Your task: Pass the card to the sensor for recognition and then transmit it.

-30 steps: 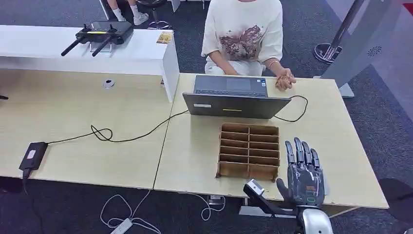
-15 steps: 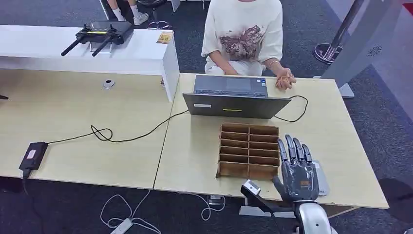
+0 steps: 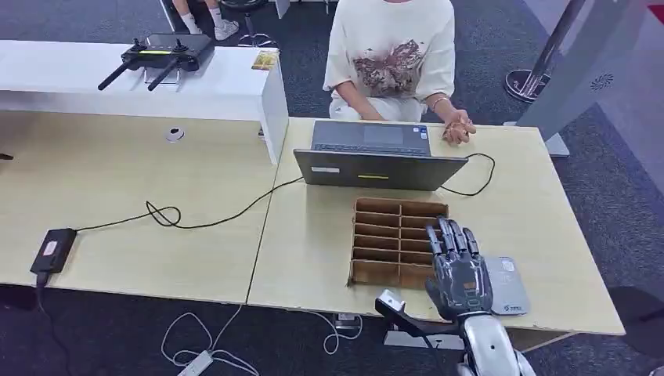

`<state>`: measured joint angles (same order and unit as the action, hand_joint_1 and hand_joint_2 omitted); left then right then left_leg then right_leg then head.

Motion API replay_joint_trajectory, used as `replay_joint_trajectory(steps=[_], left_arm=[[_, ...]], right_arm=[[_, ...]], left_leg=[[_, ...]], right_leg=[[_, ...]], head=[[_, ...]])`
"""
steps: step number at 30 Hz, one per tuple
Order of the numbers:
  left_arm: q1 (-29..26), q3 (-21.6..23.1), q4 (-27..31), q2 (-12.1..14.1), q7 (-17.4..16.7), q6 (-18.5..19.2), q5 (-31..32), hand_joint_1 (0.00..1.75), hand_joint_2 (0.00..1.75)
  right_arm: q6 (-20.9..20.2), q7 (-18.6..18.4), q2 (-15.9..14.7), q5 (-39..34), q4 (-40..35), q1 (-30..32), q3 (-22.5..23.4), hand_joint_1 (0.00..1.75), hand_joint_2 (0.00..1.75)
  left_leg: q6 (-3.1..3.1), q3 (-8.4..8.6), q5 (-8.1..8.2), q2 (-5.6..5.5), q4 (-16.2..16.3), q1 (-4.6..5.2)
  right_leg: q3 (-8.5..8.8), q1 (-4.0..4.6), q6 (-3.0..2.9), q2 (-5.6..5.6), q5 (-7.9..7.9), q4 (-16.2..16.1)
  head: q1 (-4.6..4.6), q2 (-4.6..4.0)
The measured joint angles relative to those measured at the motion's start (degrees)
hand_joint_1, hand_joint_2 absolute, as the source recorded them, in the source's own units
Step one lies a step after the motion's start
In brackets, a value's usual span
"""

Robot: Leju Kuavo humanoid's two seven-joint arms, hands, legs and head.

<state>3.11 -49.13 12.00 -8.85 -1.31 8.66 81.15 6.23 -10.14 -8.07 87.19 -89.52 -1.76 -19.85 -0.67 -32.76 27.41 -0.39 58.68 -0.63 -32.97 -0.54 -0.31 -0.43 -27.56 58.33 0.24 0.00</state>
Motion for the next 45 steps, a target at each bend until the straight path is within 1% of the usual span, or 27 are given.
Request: replay_joint_trajectory(steps=[5,7,8,13,14,19,22,23,28,30,32,33,34,35,38,39,41,45], left_arm=[[0.0,0.1,0.0,0.0,0.1,0.2,0.3,0.00,1.75],[0.0,0.2,0.0,0.0,0.2,0.2,0.4,0.00,1.75],[0.0,0.3,0.0,0.0,0.2,0.2,0.5,0.00,1.75],[0.0,0.9,0.0,0.0,0.2,0.2,0.5,0.00,1.75],[0.0,1.0,0.0,0.0,0.2,0.2,0.6,0.00,1.75],[0.0,1.0,0.0,0.0,0.2,0.2,0.6,0.00,1.75],[0.0,1.0,0.0,0.0,0.2,0.2,0.6,0.00,1.75],[0.0,1.0,0.0,0.0,0.2,0.2,0.6,0.00,1.75],[0.0,1.0,0.0,0.0,0.3,0.3,0.6,0.00,1.75],[0.0,1.0,0.0,0.0,0.3,0.3,0.7,0.00,1.75],[0.0,1.0,0.0,0.0,0.3,0.3,0.7,0.00,1.75],[0.0,1.0,0.0,0.0,0.3,0.3,0.8,0.00,1.75],[0.0,1.0,0.0,0.0,0.3,0.3,0.8,0.00,1.75],[0.0,1.1,0.0,0.0,0.4,0.4,0.8,0.00,1.75],[0.0,1.1,0.0,0.1,0.4,0.5,1.0,0.00,1.75],[0.0,1.2,0.0,0.1,0.5,0.5,1.0,0.00,1.75],[0.0,1.2,0.0,0.1,0.6,0.6,1.0,0.00,1.75],[0.0,1.2,0.0,0.1,0.7,0.7,1.1,0.00,1.75]], right_arm=[[-0.4,-0.5,0.0,-0.2,1.1,-0.5,-0.1,0.28,1.75],[-0.8,-0.6,0.0,-0.2,1.5,-0.6,-0.1,0.26,1.75],[-0.9,-0.6,0.0,-0.4,1.7,-0.7,-0.1,0.31,1.75],[-1.0,-0.7,0.0,-1.0,2.5,-0.9,-0.1,0.33,1.75],[-1.0,-0.7,0.0,-1.0,2.7,-1.0,-0.1,0.47,1.75],[-1.0,-0.7,0.0,-1.2,3.3,-1.2,0.0,0.40,1.75],[-1.0,-0.7,0.0,-1.7,3.6,-1.2,0.3,0.49,1.75],[-1.0,-0.7,0.0,-1.9,3.7,-1.3,0.4,0.58,1.75],[-0.8,-1.1,0.0,-2.1,3.9,-1.3,1.0,0.58,1.75],[-0.8,-1.1,0.0,-2.2,3.9,-1.3,1.4,0.63,1.75],[-0.8,-1.1,0.0,-2.2,3.9,-1.3,1.9,0.63,1.75],[-0.8,-1.1,0.0,-2.2,3.8,-1.3,2.0,0.70,1.75],[-0.8,-1.1,0.0,-2.2,3.8,-1.2,2.2,0.72,1.75],[-0.8,-1.1,0.0,-2.2,3.8,-1.2,2.3,0.70,1.75],[-0.8,-1.1,0.0,-2.1,3.6,-1.1,2.4,0.79,1.75],[-0.7,-1.1,0.0,-2.1,3.5,-1.0,2.6,0.77,1.75],[-0.7,-1.2,0.0,-2.1,3.0,-0.5,2.9,0.80,1.75],[-0.7,-1.3,0.0,-2.1,1.9,0.3,3.6,0.79,1.75]], left_leg=[[0.00,0.00,0.00,0.00,0.0,0.00],[0.00,0.00,0.00,-0.01,0.0,0.00],[0.00,0.00,0.00,-0.01,0.0,0.00],[0.00,0.00,0.00,-0.01,0.0,0.00],[0.00,0.00,0.00,-0.01,0.0,0.00],[0.00,0.00,0.00,0.00,0.0,0.00],[0.00,0.00,0.00,0.00,0.0,0.00],[0.00,0.00,0.00,0.00,0.0,0.00],[0.00,0.00,0.00,0.00,0.0,0.00],[0.00,0.01,0.00,0.00,0.0,0.00],[0.00,0.00,0.00,0.00,0.0,0.00],[0.00,0.00,0.00,0.00,0.0,0.00],[0.00,0.01,0.00,0.00,0.0,0.00],[0.00,0.01,0.00,0.00,0.0,0.00],[0.00,0.01,0.00,0.00,0.0,0.00],[0.00,0.01,0.00,0.00,0.0,0.00],[0.00,0.01,0.00,-0.01,0.0,0.00],[0.00,0.00,0.00,0.00,0.0,0.00]], right_leg=[[0.00,0.00,0.00,-0.01,0.00,0.0],[0.00,0.00,0.00,-0.01,0.00,0.0],[0.00,0.00,0.00,-0.01,0.00,0.0],[0.00,0.00,0.00,-0.01,0.00,0.0],[0.00,0.00,0.00,-0.01,0.00,0.0],[0.00,0.00,0.00,-0.01,0.00,0.0],[0.00,0.00,0.00,-0.01,0.00,0.0],[0.00,0.00,0.00,-0.01,0.00,0.0],[-0.01,0.00,0.00,-0.01,0.00,0.0],[-0.01,0.00,0.00,0.00,0.00,0.0],[-0.01,0.00,0.00,0.00,0.00,0.0],[-0.01,0.00,0.00,0.00,0.00,0.0],[-0.01,0.00,0.00,0.00,0.00,0.0],[-0.01,0.00,0.00,0.00,0.00,0.0],[-0.01,0.00,0.00,0.00,0.00,0.0],[-0.01,0.00,0.00,0.00,0.00,0.0],[-0.01,0.00,0.00,-0.01,0.00,0.0],[-0.02,0.00,0.00,0.00,0.00,0.0]], head=[[0.00,0.00],[0.00,0.00],[0.00,0.00],[0.00,0.00],[0.00,0.00],[0.00,0.00],[0.00,0.00],[0.00,0.00],[0.00,0.00],[0.00,0.00],[0.00,0.00],[0.00,0.00],[0.00,0.00],[0.00,0.00],[0.00,0.00],[0.00,0.00],[0.00,0.00],[0.00,0.00]])
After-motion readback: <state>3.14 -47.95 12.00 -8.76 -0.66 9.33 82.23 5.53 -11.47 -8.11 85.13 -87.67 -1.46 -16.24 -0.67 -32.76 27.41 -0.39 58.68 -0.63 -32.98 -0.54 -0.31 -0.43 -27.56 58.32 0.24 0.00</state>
